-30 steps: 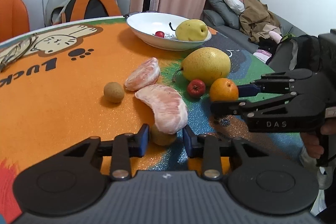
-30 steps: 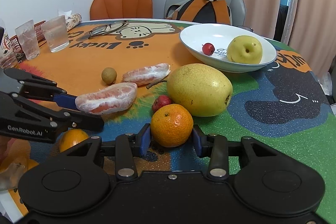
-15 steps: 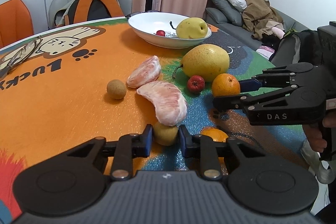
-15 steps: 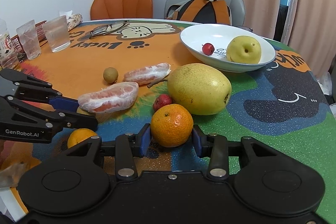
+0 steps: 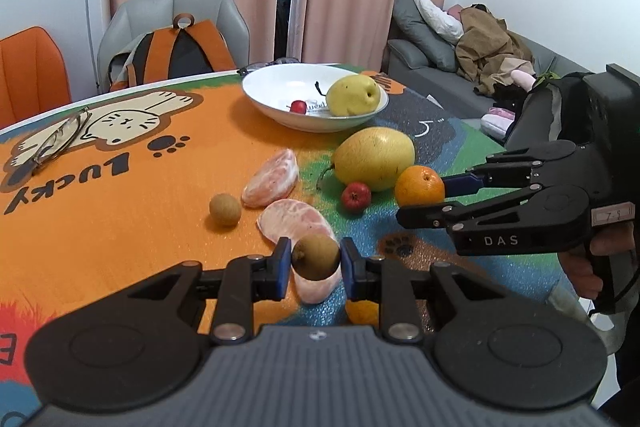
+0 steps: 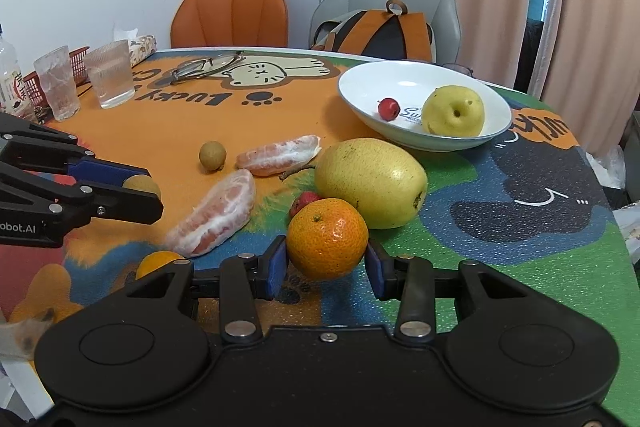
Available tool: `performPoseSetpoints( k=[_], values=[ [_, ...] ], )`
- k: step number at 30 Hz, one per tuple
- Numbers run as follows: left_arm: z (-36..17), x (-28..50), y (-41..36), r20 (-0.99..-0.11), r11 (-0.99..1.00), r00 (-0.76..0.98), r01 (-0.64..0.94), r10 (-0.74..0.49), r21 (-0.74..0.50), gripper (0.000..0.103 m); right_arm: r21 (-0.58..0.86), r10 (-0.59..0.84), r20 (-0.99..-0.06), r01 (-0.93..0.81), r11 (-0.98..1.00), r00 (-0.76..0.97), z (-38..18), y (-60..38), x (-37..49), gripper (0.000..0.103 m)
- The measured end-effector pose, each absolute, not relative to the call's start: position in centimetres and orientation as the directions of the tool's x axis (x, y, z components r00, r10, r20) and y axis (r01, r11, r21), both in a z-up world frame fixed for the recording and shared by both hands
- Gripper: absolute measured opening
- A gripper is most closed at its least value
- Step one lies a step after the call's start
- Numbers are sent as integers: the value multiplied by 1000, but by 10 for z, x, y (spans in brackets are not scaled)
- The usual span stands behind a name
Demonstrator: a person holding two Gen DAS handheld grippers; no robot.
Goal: Organize fruits
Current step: 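Place the tangerine in the bowl with the right tool while the left tool carries the brown fruit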
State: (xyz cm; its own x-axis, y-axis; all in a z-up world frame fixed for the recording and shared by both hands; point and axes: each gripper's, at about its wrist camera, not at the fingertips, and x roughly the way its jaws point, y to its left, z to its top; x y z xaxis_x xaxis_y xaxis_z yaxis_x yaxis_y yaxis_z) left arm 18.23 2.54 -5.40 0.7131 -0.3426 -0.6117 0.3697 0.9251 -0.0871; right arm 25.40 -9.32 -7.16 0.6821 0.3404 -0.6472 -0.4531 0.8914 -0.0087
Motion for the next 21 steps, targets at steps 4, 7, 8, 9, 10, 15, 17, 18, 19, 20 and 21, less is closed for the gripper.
performPoseSetpoints(
  k=[4, 7, 8, 9, 10, 15, 17, 18, 19, 20, 21],
  values=[
    [-52, 185, 24, -607, 926, 719, 367, -340, -84, 25, -10, 340, -638, -448, 894, 691, -67, -96, 254, 39],
    [-50, 188, 22, -602, 924, 721, 375, -344, -79, 24, -1, 342, -631, -441, 897, 697, -62, -100, 257, 39],
    [-49, 190, 21, -599, 923, 723, 376, -344, -77, 24, -1, 342, -628, -440, 898, 699, -60, -101, 259, 39],
    [-48, 192, 20, -597, 923, 724, 377, -345, -76, 24, -4, 340, -625, -439, 899, 702, -58, -102, 261, 39],
    [-47, 194, 20, -595, 923, 726, 376, -345, -77, 24, -6, 338, -622, -436, 900, 706, -55, -103, 263, 39],
    [-43, 208, 17, -582, 925, 735, 372, -348, -84, 24, 4, 343, -602, -426, 905, 722, -45, -109, 274, 39],
    [-41, 215, 16, -578, 925, 738, 371, -349, -85, 24, 4, 341, -592, -421, 907, 730, -40, -110, 281, 39],
    [-40, 219, 15, -574, 925, 741, 371, -348, -83, 24, 0, 339, -589, -419, 908, 734, -39, -110, 284, 39],
    [-40, 223, 14, -571, 924, 743, 373, -350, -82, 24, -2, 337, -586, -417, 909, 737, -37, -110, 288, 39],
    [-39, 227, 13, -569, 924, 744, 373, -351, -83, 24, -3, 334, -582, -412, 911, 742, -36, -111, 293, 39],
    [-39, 231, 12, -567, 925, 745, 371, -351, -84, 24, -4, 332, -580, -410, 912, 744, -35, -111, 297, 39]
  ],
)
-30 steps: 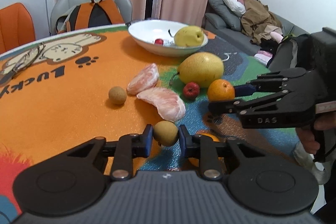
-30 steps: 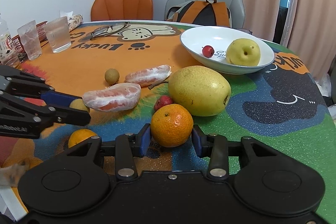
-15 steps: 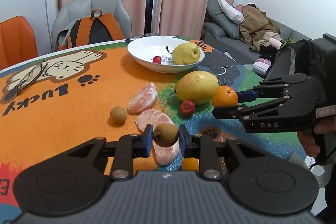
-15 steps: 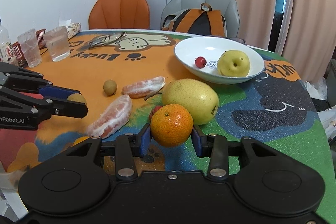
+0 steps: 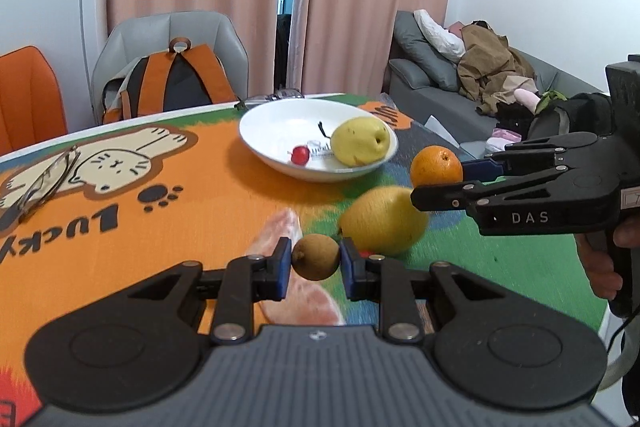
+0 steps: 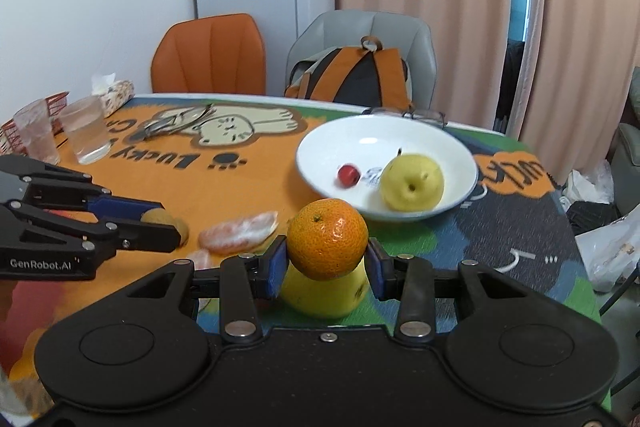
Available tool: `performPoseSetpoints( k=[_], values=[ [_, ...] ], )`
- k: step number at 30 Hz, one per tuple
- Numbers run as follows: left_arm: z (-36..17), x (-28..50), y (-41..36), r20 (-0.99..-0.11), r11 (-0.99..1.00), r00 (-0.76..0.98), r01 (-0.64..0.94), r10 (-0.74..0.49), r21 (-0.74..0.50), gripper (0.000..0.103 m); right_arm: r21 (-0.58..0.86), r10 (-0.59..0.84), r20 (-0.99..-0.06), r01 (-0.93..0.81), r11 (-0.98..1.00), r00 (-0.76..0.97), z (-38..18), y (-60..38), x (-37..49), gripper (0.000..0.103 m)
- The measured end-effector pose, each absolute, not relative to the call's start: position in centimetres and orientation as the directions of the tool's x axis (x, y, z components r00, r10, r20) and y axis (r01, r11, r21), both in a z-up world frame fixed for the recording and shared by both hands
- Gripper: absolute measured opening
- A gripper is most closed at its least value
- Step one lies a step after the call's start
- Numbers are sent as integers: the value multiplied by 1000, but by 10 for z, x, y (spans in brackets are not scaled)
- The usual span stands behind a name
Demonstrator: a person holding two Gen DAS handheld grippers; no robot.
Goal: Organize fruits
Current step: 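Place the tangerine in the bowl with the right tool while the left tool carries the brown fruit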
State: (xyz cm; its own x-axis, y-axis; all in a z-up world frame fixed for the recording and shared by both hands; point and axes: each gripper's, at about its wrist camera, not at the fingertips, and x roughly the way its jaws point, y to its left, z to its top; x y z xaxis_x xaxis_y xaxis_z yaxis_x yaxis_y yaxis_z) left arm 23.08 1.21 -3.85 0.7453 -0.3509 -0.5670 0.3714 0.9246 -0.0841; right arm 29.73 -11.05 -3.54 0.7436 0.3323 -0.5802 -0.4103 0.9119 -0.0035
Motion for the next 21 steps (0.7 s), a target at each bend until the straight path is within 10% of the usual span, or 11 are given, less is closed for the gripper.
performPoseSetpoints(
  k=[21],
  values=[
    [-25, 314, 5, -528, 932, 775, 350, -347, -98, 24, 22, 337, -595, -405, 914, 729, -51, -89, 389, 39]
  ],
)
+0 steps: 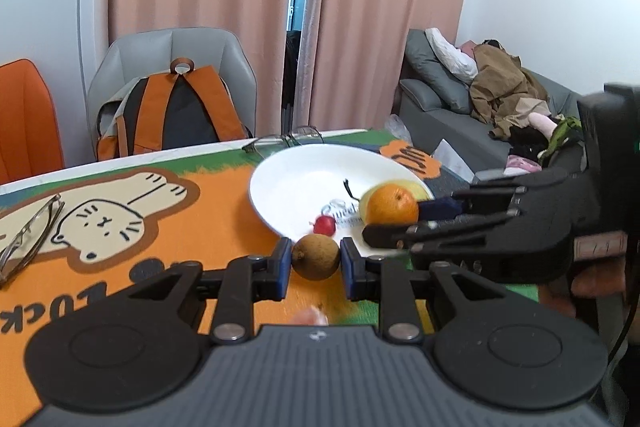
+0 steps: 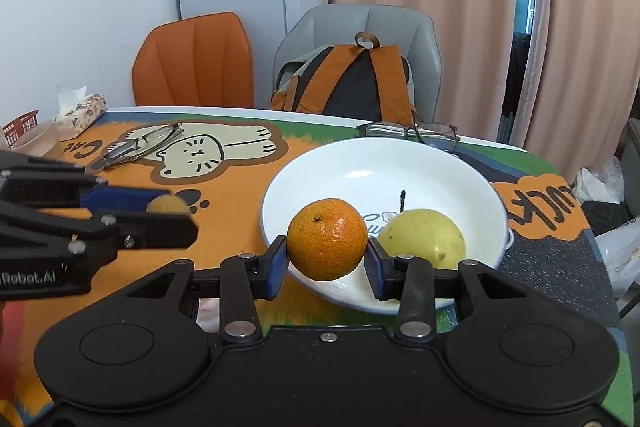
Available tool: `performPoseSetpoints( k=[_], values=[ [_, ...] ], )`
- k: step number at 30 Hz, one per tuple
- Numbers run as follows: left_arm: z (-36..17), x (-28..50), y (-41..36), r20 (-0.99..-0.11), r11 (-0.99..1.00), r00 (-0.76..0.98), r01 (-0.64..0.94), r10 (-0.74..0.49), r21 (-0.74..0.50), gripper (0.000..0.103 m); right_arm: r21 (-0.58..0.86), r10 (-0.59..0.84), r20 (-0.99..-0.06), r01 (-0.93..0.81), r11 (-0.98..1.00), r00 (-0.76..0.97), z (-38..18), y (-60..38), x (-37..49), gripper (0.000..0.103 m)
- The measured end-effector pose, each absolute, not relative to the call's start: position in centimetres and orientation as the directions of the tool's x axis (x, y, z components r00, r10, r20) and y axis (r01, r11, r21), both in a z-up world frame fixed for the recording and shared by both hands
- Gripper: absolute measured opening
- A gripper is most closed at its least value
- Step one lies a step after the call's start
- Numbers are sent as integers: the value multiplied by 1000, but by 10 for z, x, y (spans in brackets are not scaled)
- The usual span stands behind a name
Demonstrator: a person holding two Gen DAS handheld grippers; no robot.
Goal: Organize fruits
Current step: 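Place the tangerine in the bowl with the right tool while the left tool carries the brown fruit, then lower the brown fruit into the bowl and open the left tool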
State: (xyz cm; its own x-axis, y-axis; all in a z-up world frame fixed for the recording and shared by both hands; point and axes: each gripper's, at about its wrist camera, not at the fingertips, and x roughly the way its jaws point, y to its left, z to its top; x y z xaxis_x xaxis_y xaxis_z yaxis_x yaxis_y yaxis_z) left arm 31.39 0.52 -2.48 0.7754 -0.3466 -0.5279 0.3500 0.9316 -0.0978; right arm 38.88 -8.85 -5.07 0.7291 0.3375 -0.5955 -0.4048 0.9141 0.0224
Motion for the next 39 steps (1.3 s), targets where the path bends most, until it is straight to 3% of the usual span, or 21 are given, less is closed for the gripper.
performPoseSetpoints(
  k=[10, 14, 21, 39],
  values=[
    [-25, 349, -3, -518, 930, 779, 353, -353, -103, 24, 4, 312, -629, -398, 917, 712, -63, -85, 397, 42],
    [-31, 366, -9, -533, 932, 774, 352, -343, -90, 24, 2, 323, -616, -410, 912, 718, -59, -87, 391, 57],
    [-43, 389, -18, -561, 935, 758, 345, -331, -85, 24, -6, 336, -600, -424, 906, 726, -51, -92, 377, 68],
    [-59, 401, -25, -608, 937, 729, 340, -316, -79, 24, 3, 360, -594, -445, 895, 719, -47, -97, 356, 81]
  ],
)
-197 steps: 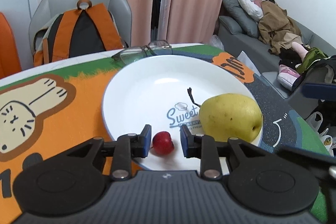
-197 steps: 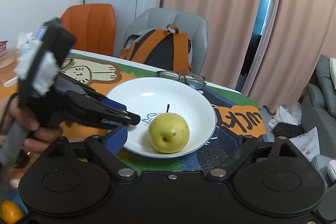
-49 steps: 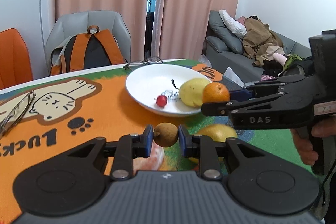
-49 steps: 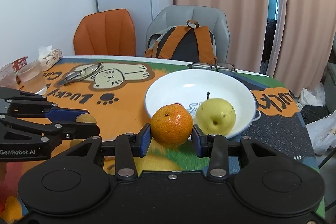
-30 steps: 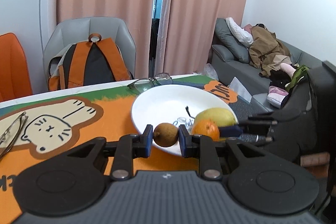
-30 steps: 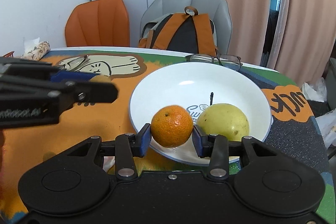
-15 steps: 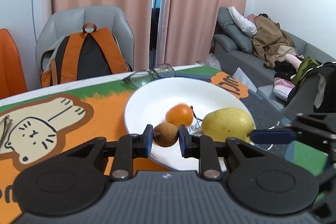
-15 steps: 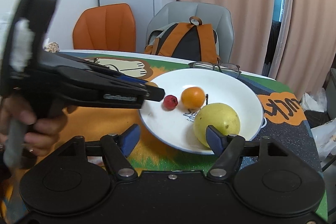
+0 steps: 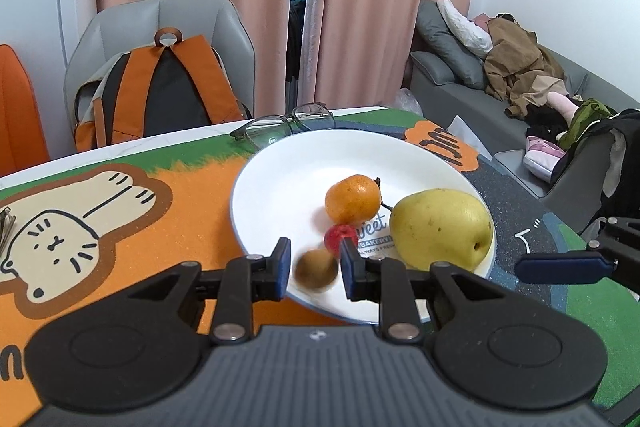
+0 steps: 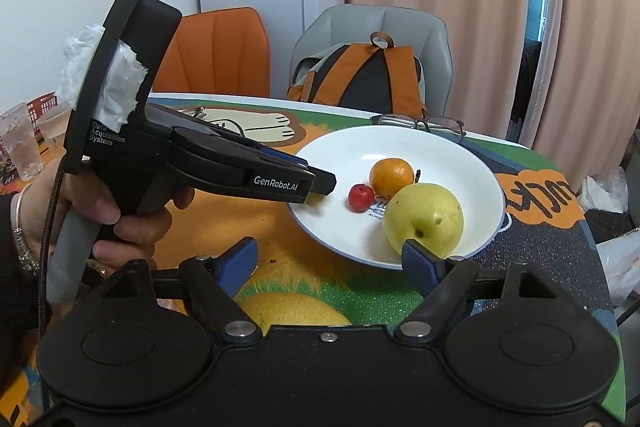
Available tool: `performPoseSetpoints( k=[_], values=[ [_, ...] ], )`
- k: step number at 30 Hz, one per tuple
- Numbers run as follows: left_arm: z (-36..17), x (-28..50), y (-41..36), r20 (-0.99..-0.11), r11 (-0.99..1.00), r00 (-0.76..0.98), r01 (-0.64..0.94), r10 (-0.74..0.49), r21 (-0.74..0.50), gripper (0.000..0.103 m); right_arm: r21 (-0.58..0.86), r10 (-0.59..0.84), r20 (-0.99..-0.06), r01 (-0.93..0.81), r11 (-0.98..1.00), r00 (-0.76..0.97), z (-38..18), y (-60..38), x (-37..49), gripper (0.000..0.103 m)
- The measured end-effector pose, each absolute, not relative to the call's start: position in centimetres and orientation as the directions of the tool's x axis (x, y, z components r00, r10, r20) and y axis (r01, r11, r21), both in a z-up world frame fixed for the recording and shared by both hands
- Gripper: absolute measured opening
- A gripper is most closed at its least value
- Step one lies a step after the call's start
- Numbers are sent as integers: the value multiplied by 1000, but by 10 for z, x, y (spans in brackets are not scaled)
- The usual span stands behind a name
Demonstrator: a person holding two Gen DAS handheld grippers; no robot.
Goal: Organize fruits
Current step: 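Lower the brown fruit into the bowl and open the left tool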
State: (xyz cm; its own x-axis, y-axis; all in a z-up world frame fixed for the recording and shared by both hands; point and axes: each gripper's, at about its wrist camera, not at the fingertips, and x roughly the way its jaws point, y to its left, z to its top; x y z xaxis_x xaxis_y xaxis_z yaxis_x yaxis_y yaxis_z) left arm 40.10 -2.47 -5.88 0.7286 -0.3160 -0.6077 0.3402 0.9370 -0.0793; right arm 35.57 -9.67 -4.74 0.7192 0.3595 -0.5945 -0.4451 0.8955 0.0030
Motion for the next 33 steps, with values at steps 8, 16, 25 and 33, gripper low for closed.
performPoseSetpoints(
  k=[8, 16, 25, 33],
  values=[
    [-59, 399, -25, -625, 935, 711, 343, -322, -92, 28, 8, 354, -596, -435, 900, 721, -48, -103, 345, 85],
    [-49, 373, -14, -620, 927, 702, 353, -351, -125, 63, 40, 366, -600, -431, 901, 711, -52, -110, 332, 93],
    [-44, 333, 6, -611, 937, 718, 326, -332, -126, 85, 74, 392, -601, -440, 895, 696, -60, -107, 317, 103],
    [-50, 304, 33, -620, 954, 730, 276, -287, -117, 87, 48, 377, -604, -441, 896, 701, -67, -97, 311, 103]
  ],
)
